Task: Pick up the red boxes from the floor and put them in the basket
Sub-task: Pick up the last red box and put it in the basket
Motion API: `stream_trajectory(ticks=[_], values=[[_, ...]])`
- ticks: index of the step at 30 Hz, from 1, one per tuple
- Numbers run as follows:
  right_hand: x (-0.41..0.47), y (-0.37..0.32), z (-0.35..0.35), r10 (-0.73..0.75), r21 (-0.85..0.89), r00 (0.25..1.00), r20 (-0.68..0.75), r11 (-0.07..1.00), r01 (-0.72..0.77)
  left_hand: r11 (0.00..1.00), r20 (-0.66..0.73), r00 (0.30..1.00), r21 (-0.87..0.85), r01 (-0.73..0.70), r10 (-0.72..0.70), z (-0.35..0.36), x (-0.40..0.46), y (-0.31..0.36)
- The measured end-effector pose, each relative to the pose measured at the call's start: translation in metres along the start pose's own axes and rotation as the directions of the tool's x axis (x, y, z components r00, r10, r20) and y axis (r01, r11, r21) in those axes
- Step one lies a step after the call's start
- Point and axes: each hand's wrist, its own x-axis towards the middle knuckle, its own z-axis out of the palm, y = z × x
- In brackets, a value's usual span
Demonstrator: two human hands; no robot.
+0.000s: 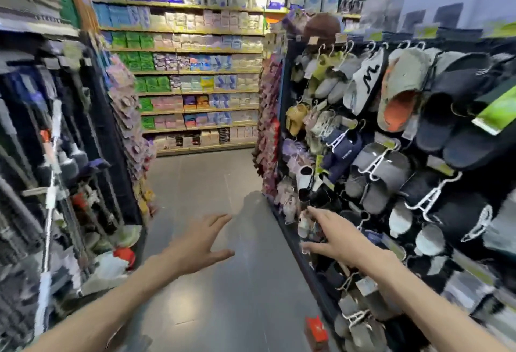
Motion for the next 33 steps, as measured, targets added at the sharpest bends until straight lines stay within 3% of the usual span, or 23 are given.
stream_trajectory(ticks=[7, 15, 18, 25, 29, 33], values=[[0.053, 0.062, 0.017, 0.255, -0.020, 0.967, -0.013, 0.967, -0.255, 0.960, 0.055, 0.959, -0.052, -0.276, 0.279, 0.033, 0.167, -0.034], [0.078, 0.165, 0.084, 0.559, 0.086, 0.829, 0.004, 0.826, -0.557, 0.823, 0.098, 0.818, -0.107, -0.557, 0.566, 0.126, 0.334, -0.023], [0.087, 0.190, 0.127, 0.634, 0.106, 0.773, 0.034, 0.766, -0.633, 0.752, 0.160, 0.736, -0.102, -0.651, 0.658, 0.169, 0.386, -0.030], [0.108, 0.221, 0.241, 0.749, 0.165, 0.644, 0.158, 0.623, -0.765, 0.717, 0.238, 0.676, -0.241, -0.654, 0.697, 0.286, 0.474, -0.049], [0.110, 0.238, 0.350, 0.781, 0.194, 0.564, 0.268, 0.529, -0.826, 0.679, 0.273, 0.622, -0.320, -0.660, 0.733, 0.381, 0.496, -0.063], [0.100, 0.253, 0.469, 0.838, 0.192, 0.437, 0.327, 0.394, -0.899, 0.663, 0.288, 0.597, -0.352, -0.661, 0.748, 0.498, 0.504, -0.095]])
